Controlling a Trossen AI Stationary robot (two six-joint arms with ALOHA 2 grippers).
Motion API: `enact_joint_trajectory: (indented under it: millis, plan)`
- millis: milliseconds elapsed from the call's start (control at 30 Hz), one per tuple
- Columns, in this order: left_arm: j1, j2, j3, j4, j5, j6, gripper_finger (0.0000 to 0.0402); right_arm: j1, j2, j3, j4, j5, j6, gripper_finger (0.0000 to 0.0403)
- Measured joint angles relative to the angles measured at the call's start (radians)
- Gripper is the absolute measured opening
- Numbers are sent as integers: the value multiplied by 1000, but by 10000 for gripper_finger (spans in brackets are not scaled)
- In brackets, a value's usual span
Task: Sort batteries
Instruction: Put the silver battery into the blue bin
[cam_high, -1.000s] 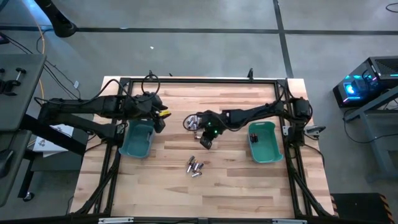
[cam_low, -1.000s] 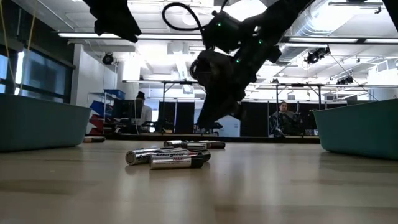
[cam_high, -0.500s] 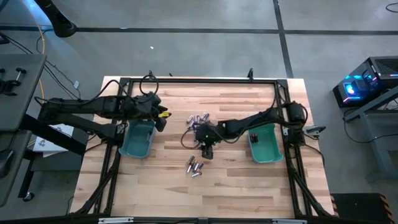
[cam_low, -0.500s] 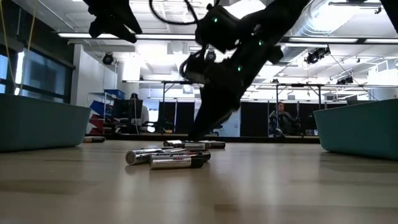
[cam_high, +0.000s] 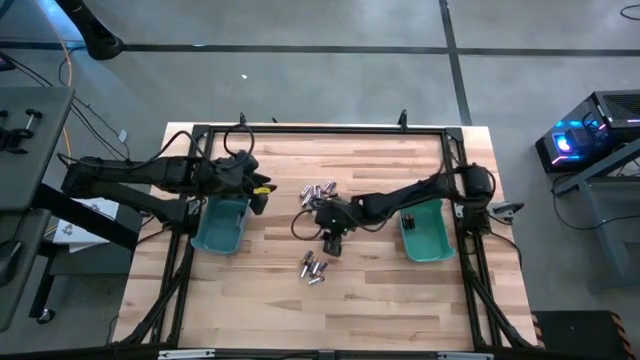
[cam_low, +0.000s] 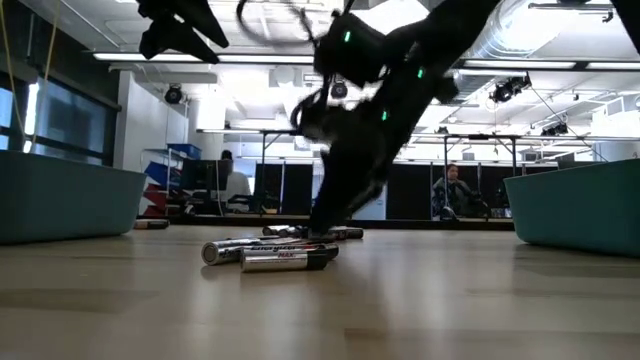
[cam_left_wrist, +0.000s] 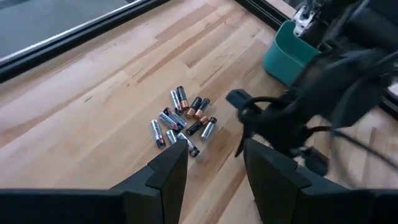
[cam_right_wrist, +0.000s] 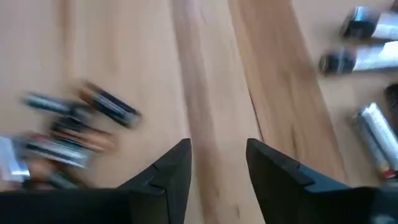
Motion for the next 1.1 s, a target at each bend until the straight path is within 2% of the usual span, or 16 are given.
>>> enact_joint_trajectory:
  millis: [200,300,433,767,1100]
  plan:
    - [-2,0,0,12,0,20,149,-60,-46,2,-98,49,19,201]
    - [-3,0,0,14,-1,23,149,-92,-43,2,-130,56,-56,232]
    - [-2,0,0,19,-3,38,149,-136,-10,0,-128,54,-180,244]
    - [-2,0,0,19,-3,37,149,-169,10,2,-111,-50,-233,216]
    - [-3,0,0,22,-3,34,149,-130,35,5,-123,-30,-234,153]
